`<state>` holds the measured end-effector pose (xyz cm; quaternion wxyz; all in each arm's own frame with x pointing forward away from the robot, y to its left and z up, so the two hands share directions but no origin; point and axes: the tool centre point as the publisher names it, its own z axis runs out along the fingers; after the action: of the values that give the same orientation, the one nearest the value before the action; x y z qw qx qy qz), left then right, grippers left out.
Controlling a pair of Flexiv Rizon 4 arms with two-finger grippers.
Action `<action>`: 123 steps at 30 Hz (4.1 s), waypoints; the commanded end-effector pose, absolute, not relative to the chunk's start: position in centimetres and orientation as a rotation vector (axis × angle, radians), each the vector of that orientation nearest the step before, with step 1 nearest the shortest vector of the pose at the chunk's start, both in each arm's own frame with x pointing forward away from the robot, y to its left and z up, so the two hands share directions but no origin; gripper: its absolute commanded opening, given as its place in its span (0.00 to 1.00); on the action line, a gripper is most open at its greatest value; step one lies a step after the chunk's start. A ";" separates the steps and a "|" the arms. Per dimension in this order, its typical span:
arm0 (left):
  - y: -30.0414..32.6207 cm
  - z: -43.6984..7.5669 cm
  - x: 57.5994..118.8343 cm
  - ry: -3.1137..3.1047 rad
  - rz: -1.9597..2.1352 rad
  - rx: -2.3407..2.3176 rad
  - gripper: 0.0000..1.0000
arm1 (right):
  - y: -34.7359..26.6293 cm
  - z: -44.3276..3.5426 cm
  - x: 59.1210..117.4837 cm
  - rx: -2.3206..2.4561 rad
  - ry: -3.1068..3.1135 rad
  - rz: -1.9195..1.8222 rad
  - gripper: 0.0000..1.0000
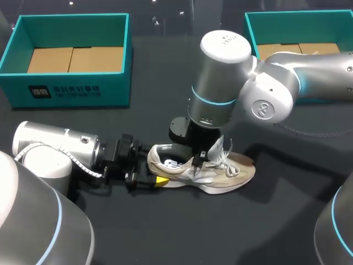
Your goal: Take the shoe out of the shoebox, open the shoe tongue, remove and reinsert the insole, then place the shoe into the shoebox
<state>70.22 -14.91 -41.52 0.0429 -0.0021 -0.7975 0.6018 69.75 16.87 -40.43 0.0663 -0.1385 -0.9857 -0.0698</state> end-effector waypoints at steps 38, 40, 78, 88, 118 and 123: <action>-14.9 -41.5 70.2 -2.441 1.842 -0.002 0.00 | 15.2 -36.3 71.6 0.291 -3.120 -0.798 0.00; -14.9 -41.5 70.2 -2.441 1.842 -0.002 0.00 | 15.2 -36.1 71.7 0.312 -3.118 -0.810 0.00; -14.9 -41.5 70.2 -2.441 1.842 -0.002 0.00 | 21.8 -32.2 72.3 0.408 -2.916 -0.879 0.46; -14.9 -41.5 70.2 -2.441 1.842 -0.002 0.00 | 22.1 -31.0 72.1 0.208 -2.792 -0.891 0.46; -14.9 -41.5 70.2 -2.441 1.842 -0.002 0.00 | 24.3 -32.5 70.6 -0.038 -2.602 -0.952 0.45; -14.9 -41.5 70.2 -2.441 1.842 -0.002 0.00 | 24.8 -32.7 70.5 -0.026 -2.590 -0.950 0.01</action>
<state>70.31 -14.97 -41.50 0.0427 -0.0014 -0.7977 0.6016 70.28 24.10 -32.34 0.1871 -0.0109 -0.9214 -0.3403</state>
